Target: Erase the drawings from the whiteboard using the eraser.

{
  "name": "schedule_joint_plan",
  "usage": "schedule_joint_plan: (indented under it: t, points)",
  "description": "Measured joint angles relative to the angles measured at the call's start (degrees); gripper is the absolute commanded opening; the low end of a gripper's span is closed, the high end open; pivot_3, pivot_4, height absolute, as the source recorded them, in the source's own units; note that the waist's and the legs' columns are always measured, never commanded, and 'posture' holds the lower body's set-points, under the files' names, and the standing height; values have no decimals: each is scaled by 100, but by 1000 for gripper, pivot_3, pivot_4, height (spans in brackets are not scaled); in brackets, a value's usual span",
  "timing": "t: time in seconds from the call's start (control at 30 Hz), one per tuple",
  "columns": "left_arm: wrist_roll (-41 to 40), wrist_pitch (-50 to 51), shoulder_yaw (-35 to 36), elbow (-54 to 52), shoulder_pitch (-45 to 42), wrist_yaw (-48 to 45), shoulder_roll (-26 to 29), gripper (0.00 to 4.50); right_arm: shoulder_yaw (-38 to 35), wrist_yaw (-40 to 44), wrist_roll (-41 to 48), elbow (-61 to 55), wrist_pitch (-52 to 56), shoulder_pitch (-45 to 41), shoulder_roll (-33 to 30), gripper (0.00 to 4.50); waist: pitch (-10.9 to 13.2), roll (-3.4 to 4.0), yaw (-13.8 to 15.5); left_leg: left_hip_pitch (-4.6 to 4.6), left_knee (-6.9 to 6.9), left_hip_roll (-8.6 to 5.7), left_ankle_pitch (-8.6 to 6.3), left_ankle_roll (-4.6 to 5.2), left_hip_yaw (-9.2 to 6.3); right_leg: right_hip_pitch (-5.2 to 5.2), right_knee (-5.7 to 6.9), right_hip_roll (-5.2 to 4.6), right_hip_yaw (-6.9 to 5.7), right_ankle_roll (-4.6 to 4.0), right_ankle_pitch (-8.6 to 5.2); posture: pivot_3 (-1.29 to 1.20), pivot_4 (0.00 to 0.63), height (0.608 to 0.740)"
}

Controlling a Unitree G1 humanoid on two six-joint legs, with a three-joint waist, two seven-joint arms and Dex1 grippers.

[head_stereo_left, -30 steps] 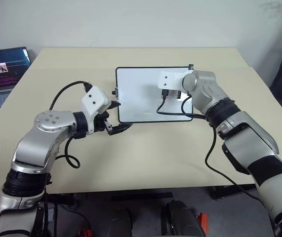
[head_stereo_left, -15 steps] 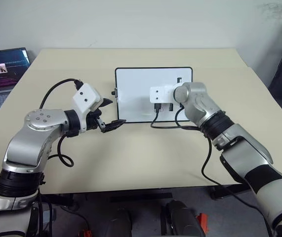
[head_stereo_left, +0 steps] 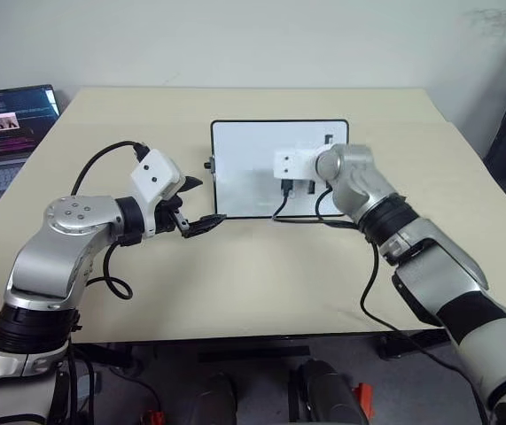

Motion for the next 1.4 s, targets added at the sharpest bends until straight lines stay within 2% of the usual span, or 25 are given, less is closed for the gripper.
schedule_joint_plan:
  t: [0.17, 0.37, 0.73, 1.0, 1.07, 1.23, 1.4]
  points:
    - [-5, 0, 0, 0, -12, 2, -39, 4500, -66, -429, 10, 596, -164, -330, 11, 835, 1, 1, -1, -5, -7, 0, -1, 0, -1, -4, -7, 0, 0, 0, 0, 0, 150, 740]
    - [-10, 5, 0, -2, -12, 5, -69, 4500, -45, -363, -18, 583, -217, -314, 75, 834, 1, 1, -13, -3, -7, 0, -1, 1, -1, -4, -4, 0, 1, 0, 0, 0, 150, 740]
    - [-19, 12, -1, -6, -29, -12, -73, 4500, 281, 784, -213, -853, -210, 517, -210, 833, -2, -3, -22, 4, -4, 0, 0, 0, 0, 2, -3, 2, 2, 2, 0, 0, 150, 740]
    - [-17, -3, -3, 17, -41, -38, -72, 4500, 86, 957, -88, -1151, -184, 684, -349, 832, -2, -4, -2, 1, -3, 0, 0, 0, 0, 3, -5, 1, 2, 3, 0, 0, 150, 740]
    - [-11, -23, 1, 44, -61, -55, -36, 4500, -203, 1161, 158, -1424, -35, 861, -534, 832, -1, -2, 22, -6, -4, 0, 0, 0, -2, -1, -7, 2, 1, 3, 0, 0, 150, 740]
    - [23, -50, 174, 205, 37, -151, 230, 4500, -837, 2044, 473, -2886, 840, 1298, -1528, 832, 15, 17, 137, -28, -12, -2, -4, -1, -1, -21, -21, 0, 0, 5, -8, 0, 150, 740]
    - [33, -174, 205, 312, 50, -212, 279, 4500, -995, 2701, 602, -4110, 1347, 1677, -2304, 832, 15, 17, 145, -29, -21, 0, -12, -11, 0, -24, -25, -1, -3, 4, -19, 0, 150, 740]
